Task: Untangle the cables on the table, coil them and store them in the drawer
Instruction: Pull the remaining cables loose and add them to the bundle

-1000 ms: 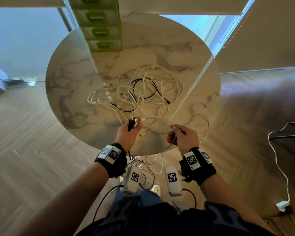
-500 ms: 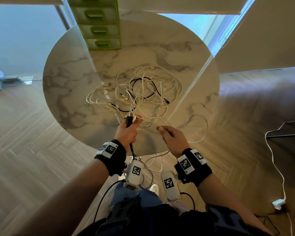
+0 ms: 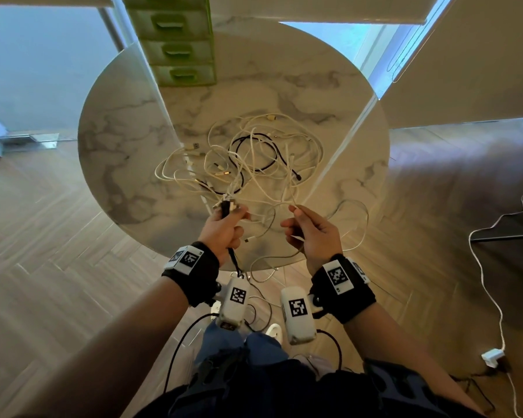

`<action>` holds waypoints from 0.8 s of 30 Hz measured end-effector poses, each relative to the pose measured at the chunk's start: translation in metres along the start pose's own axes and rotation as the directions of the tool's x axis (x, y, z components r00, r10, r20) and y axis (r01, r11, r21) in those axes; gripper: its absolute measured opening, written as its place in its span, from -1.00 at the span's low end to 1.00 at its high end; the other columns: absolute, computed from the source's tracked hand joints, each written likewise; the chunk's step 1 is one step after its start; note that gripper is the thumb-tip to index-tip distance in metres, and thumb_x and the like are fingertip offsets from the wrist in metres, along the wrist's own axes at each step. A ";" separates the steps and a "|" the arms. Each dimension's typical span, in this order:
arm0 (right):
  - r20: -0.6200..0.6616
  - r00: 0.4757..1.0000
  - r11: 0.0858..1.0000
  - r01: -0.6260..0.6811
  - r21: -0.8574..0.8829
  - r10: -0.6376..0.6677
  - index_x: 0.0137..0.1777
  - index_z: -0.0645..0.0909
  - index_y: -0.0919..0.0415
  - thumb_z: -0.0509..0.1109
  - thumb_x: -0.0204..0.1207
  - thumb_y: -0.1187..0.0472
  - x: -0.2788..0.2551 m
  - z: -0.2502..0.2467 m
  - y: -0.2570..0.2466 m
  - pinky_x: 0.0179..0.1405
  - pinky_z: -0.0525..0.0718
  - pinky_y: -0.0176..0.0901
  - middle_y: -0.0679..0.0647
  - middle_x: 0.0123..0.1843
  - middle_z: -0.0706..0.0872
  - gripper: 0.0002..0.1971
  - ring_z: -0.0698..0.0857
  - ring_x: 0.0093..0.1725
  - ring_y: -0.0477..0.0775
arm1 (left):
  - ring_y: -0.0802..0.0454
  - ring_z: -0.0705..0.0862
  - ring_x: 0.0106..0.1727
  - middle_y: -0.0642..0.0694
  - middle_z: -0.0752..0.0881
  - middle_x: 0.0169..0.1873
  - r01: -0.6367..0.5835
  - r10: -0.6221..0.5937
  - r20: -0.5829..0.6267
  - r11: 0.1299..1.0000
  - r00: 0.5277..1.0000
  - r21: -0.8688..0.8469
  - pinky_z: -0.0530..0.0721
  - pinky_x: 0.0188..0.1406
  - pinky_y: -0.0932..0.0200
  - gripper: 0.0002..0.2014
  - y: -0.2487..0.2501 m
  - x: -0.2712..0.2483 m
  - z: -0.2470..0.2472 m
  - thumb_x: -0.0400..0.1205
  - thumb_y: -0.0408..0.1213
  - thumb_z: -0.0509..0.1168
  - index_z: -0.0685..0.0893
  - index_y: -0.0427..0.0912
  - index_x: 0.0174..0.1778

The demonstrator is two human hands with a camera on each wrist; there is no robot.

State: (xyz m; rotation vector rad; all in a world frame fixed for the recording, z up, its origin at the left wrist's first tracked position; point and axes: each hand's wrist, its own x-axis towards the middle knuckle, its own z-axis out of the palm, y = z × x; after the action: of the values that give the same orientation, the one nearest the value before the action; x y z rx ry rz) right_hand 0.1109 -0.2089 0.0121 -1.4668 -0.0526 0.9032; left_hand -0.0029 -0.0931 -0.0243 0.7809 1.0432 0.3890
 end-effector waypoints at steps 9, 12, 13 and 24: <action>0.129 0.985 0.964 -0.141 0.227 0.114 0.08 0.69 0.17 0.28 0.60 0.23 0.001 0.005 -0.007 -0.44 0.59 -0.41 0.01 -0.40 0.74 -0.83 0.61 -0.46 -0.17 | 0.17 0.25 -0.60 0.05 0.49 -0.46 -0.104 0.079 0.087 0.934 0.993 0.341 0.19 -0.72 0.37 -0.88 -0.001 -0.003 0.000 0.64 -0.17 0.31 0.60 -0.01 -0.22; 0.135 0.981 0.969 -0.160 0.188 0.136 0.08 0.69 0.15 0.28 0.60 0.22 0.004 0.009 -0.006 -0.44 0.57 -0.40 -0.01 -0.40 0.74 -0.83 0.59 -0.46 -0.17 | 0.17 0.30 -0.59 0.05 0.49 -0.51 -0.109 0.034 0.163 0.872 0.986 0.477 0.22 -0.71 0.35 -0.86 0.000 -0.009 0.008 0.63 -0.16 0.31 0.58 -0.08 -0.22; 0.148 0.980 0.966 -0.164 0.199 0.136 0.08 0.69 0.14 0.28 0.61 0.22 0.006 0.010 -0.007 -0.44 0.58 -0.40 -0.01 -0.40 0.74 -0.83 0.58 -0.46 -0.17 | 0.17 0.31 -0.60 0.03 0.49 -0.51 -0.110 0.029 0.163 0.850 0.986 0.515 0.24 -0.71 0.35 -0.86 0.000 -0.010 0.009 0.63 -0.16 0.32 0.59 -0.11 -0.20; 0.230 0.948 0.974 -0.226 0.009 0.218 -0.04 0.70 0.06 0.27 0.61 0.21 0.023 0.023 -0.013 -0.33 0.54 -0.32 -0.03 -0.26 0.74 -0.84 0.62 -0.32 -0.13 | 0.17 0.23 -0.64 0.09 0.61 -0.59 -0.126 0.036 0.204 0.885 0.978 0.449 0.22 -0.72 0.37 -0.87 0.002 -0.012 0.008 0.69 -0.23 0.24 0.64 -0.11 -0.14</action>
State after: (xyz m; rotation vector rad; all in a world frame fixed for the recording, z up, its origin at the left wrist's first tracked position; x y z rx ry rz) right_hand 0.1208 -0.1756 0.0152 -1.3478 -0.0408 1.2491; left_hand -0.0016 -0.1019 -0.0136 1.2676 0.9318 0.1283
